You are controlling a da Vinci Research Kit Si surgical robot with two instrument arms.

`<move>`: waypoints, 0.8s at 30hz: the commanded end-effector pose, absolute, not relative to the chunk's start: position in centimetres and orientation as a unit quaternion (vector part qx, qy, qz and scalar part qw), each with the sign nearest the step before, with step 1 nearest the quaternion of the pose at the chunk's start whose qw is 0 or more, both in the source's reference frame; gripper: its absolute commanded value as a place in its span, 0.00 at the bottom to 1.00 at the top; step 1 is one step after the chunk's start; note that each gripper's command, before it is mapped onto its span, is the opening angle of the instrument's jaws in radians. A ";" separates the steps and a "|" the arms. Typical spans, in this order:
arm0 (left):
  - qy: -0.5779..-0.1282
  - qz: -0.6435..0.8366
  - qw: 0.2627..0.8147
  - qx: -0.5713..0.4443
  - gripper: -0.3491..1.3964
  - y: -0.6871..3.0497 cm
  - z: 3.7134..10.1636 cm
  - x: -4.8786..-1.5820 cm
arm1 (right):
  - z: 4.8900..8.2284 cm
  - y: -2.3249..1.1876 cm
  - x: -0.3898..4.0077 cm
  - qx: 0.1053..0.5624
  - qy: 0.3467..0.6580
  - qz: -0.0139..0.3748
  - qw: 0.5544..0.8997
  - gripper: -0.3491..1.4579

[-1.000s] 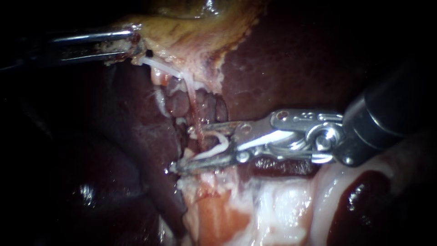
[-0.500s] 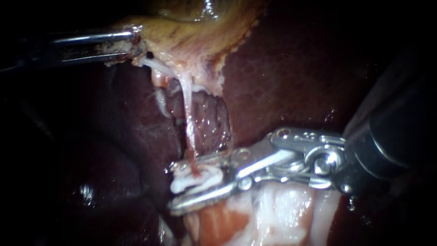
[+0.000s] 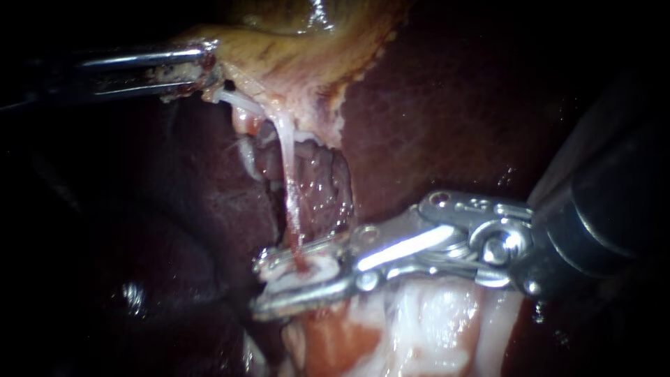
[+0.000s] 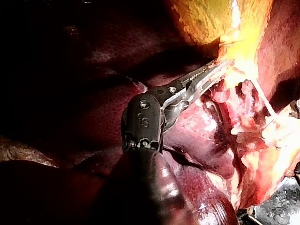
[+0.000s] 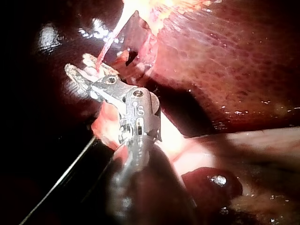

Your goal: Clipping second clip right tube

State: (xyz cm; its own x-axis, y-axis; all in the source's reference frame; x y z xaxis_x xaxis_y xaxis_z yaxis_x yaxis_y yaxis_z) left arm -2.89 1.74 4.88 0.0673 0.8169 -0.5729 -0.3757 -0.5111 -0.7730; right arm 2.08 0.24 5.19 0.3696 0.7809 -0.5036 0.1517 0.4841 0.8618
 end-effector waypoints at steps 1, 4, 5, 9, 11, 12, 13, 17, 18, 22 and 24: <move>-0.193 0.655 0.455 -0.571 0.00 1.74 4.88 -2.89 | 5.19 0.24 2.08 0.454 0.514 0.227 0.691 0.18; -0.193 0.655 0.455 -0.571 0.00 1.74 4.88 -2.89 | 5.20 0.24 2.08 0.454 0.513 0.226 0.692 0.14; -0.193 0.655 0.455 -0.571 0.00 1.74 4.88 -2.89 | 5.20 0.24 2.07 0.454 0.513 0.226 0.692 0.13; -0.193 0.655 0.455 -0.571 0.00 1.74 4.88 -2.89 | 5.21 0.25 2.05 0.458 0.509 0.233 0.690 0.03; -0.193 0.655 0.455 -0.571 0.00 1.74 4.89 -2.89 | 5.21 0.25 2.04 0.457 0.507 0.233 0.692 0.00; -0.193 0.655 0.455 -0.571 0.00 1.75 4.89 -2.89 | 5.21 0.26 2.03 0.456 0.503 0.232 0.696 0.00; -0.193 0.655 0.455 -0.571 0.00 1.75 4.89 -2.89 | 5.22 0.26 2.03 0.455 0.498 0.231 0.701 0.00; -0.193 0.655 0.455 -0.571 0.00 1.75 4.89 -2.89 | 5.22 0.26 2.02 0.454 0.488 0.229 0.710 0.00; -0.193 0.655 0.455 -0.571 0.00 1.75 4.89 -2.89 | 5.22 0.26 2.02 0.454 0.488 0.229 0.710 0.00; -0.193 0.655 0.455 -0.571 0.00 1.75 4.89 -2.89 | 5.22 0.25 2.02 0.454 0.488 0.229 0.710 0.00; -0.193 0.655 0.455 -0.571 0.00 1.75 4.89 -2.89 | 5.22 0.26 2.02 0.454 0.488 0.229 0.710 0.00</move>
State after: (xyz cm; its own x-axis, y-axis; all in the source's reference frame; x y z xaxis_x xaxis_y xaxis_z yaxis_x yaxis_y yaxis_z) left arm -2.89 1.75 4.88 0.0675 0.8168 -0.5729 -0.3755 -0.5112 -0.7731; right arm 2.02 0.26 5.22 0.4203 0.7674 -0.4842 0.1180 0.4829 0.8677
